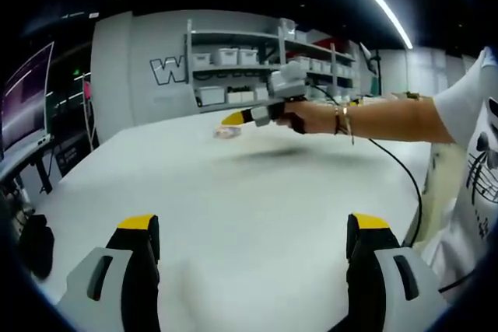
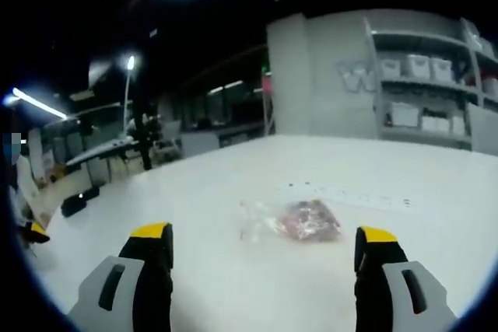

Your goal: Open the resealable bag by pulling the two sides of the seal apart until the entire bag opening is separated and visibly accessible.

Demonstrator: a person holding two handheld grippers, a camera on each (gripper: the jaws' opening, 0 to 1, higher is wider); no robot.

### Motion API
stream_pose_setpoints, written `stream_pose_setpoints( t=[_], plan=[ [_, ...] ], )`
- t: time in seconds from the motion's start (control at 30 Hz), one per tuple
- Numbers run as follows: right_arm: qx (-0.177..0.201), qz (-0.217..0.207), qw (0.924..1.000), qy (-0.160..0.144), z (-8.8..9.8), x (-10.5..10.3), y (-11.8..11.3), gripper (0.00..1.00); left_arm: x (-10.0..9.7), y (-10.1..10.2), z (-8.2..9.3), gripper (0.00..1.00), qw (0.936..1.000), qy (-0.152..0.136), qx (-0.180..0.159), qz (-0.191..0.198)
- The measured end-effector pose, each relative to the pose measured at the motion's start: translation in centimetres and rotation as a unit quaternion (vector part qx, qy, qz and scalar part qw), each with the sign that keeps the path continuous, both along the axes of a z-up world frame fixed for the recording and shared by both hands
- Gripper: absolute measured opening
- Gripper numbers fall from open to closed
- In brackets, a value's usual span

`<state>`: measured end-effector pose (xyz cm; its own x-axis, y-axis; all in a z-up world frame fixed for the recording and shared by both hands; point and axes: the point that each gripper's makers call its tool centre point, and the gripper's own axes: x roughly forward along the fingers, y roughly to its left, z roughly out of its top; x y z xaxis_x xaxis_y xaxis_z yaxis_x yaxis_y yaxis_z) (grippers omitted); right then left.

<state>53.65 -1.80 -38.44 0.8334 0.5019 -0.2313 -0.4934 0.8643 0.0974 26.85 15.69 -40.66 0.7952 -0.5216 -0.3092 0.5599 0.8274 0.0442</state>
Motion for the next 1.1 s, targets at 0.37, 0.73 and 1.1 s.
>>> stream_pose_setpoints(
  t=[0.37, 0.73, 1.1],
  plan=[
    [0.012, -0.001, 0.9999, -0.005, 0.4, -1.7, -1.0, 0.97, -0.3, -0.1, -0.1, 0.99, 1.0, 0.0, 0.001, -0.004],
    [0.028, -0.01, 0.9996, -0.005, 0.1, -3.0, -2.0, 0.96, -0.4, 0.6, -0.1, 0.99, 1.0, -0.003, 0.002, -0.001],
    [0.039, -0.002, 0.999, -0.02, 1.3, -5.6, -2.4, 0.93, -0.9, 0.8, 0.2, 0.99, 1.0, -0.005, 0.007, -0.001]
  ],
)
